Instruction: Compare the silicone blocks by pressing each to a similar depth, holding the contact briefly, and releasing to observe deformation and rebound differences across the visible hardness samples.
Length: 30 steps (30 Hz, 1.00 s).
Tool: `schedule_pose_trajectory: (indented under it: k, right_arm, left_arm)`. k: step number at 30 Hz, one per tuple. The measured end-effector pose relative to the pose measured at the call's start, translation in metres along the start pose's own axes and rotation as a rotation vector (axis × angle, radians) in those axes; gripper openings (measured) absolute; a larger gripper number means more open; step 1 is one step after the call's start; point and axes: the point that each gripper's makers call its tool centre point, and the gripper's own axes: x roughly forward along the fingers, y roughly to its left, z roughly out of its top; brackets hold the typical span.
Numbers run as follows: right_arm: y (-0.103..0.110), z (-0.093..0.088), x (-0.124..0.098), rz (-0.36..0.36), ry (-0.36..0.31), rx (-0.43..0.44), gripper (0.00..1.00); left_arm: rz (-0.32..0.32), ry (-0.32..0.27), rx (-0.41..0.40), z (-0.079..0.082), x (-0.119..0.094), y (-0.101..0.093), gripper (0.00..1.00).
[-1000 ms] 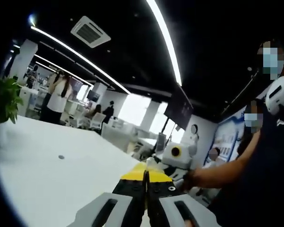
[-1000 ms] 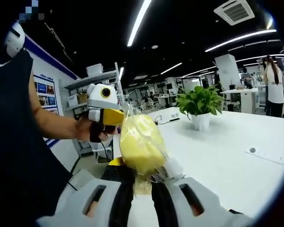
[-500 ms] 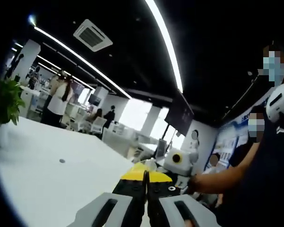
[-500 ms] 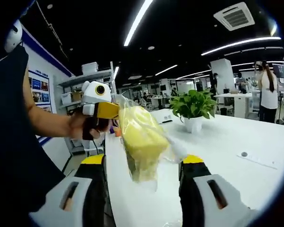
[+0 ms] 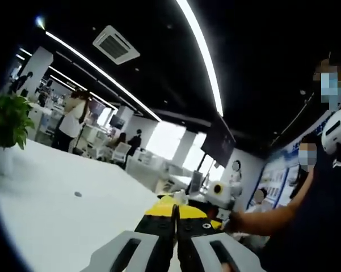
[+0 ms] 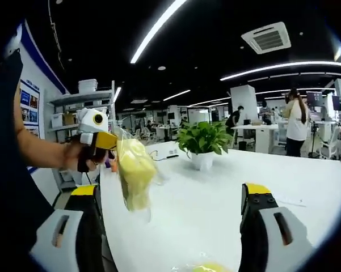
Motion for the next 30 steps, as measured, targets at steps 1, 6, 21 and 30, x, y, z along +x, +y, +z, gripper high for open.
schedule_pose_trajectory:
  k: [1, 6, 21, 30]
  right_arm:
    - [-0.003, -0.001, -0.002, -0.010, 0.003, -0.007, 0.96]
    - [-0.029, -0.017, -0.031, -0.094, 0.028, 0.006, 0.96]
    - [-0.070, -0.124, -0.142, -0.365, 0.167, 0.071, 0.96]
    - [-0.065, -0.146, -0.171, -0.417, 0.165, 0.120, 0.96]
  left_arm:
    - [0.002, 0.003, 0.000, 0.000, 0.000, 0.001, 0.00]
    - [0.011, 0.008, -0.014, -0.002, -0.002, 0.006, 0.00]
    - [0.067, 0.031, -0.060, -0.028, -0.018, 0.021, 0.00]
    - [0.106, 0.033, -0.096, -0.034, -0.031, 0.028, 0.00]
